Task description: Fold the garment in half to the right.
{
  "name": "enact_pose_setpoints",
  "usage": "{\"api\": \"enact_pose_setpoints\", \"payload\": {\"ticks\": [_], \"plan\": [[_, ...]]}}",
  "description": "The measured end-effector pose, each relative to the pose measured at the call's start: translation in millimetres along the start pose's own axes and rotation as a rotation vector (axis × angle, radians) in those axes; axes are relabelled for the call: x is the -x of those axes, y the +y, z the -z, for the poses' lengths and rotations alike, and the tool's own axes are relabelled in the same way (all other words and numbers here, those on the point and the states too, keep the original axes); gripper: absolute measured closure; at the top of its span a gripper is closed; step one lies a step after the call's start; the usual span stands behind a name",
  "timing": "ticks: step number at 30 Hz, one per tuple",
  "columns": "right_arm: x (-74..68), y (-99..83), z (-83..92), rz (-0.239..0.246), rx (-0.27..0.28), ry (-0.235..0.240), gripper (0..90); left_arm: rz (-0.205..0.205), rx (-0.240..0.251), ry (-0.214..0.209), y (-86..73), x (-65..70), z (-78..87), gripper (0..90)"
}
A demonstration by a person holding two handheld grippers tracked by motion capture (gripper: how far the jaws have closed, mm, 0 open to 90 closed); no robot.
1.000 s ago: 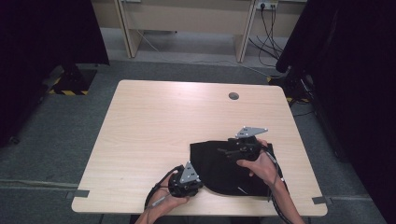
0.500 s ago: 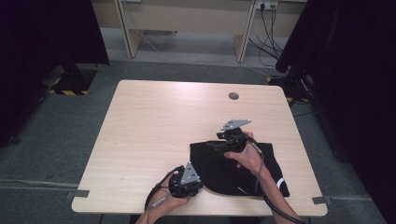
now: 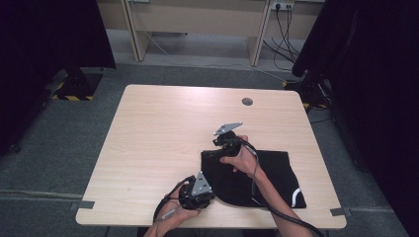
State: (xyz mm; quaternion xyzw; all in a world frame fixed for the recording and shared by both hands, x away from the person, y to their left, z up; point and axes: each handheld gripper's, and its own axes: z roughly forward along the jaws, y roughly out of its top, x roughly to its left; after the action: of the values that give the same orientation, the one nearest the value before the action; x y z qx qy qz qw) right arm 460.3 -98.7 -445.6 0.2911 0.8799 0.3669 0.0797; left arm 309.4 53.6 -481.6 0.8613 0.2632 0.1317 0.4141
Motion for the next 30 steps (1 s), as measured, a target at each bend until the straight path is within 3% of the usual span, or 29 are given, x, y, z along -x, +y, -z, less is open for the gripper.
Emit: {"api": "enact_pose_setpoints", "payload": {"ticks": [8,11,15,19,26,27,30], "plan": [[-4.9,3.8,-21.0,0.017,-0.05,-0.003,41.3,-0.001,0.0,0.0,0.0,0.2,0.0,70.9],[-6.5,2.2,-27.5,0.057,-0.078,0.013,55.7,-0.005,0.0,0.003,0.0,0.7,0.0,70.9],[-8.7,-0.4,-28.5,0.093,-0.065,0.05,75.0,-0.003,0.001,0.003,-0.1,0.5,0.2,70.7],[-9.9,-0.2,-25.1,0.107,-0.066,0.053,83.3,-0.016,0.012,0.017,-0.5,2.1,1.6,71.0],[-9.3,7.5,-8.3,0.101,0.013,0.068,85.3,-0.016,0.058,0.025,9.6,-6.7,22.8,73.3],[-8.9,9.6,-5.3,0.099,0.031,0.073,85.4,-0.026,0.066,0.044,12.3,-8.5,27.7,73.5],[-9.0,17.1,6.9,0.087,0.084,0.089,85.3,-0.034,0.077,0.024,19.4,-10.6,39.1,73.8]]}}
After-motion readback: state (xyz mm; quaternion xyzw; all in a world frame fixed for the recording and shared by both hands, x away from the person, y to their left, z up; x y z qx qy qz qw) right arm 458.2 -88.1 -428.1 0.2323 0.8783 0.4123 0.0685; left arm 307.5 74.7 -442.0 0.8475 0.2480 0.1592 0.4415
